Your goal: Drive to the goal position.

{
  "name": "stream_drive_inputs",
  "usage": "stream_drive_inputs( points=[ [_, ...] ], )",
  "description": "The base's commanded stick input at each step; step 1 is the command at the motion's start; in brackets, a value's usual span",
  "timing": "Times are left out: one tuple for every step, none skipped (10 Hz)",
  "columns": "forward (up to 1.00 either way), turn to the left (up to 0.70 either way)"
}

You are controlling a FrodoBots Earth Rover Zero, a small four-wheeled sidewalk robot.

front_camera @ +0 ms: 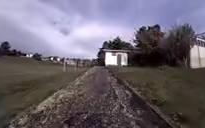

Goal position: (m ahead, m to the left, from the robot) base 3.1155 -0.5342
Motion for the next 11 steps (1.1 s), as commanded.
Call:
stream_drive_inputs(
  points=[
    [1.0,0.0],
    [1.0,0.0],
    [1.0,0.0],
    [1.0,0.0],
    [1.0,0.0],
    [1.0,0.0],
    [1.0,0.0],
    [1.0,0.0],
    [1.0,0.0],
    [1.0,-0.17],
    [1.0,-0.18]
  ],
)
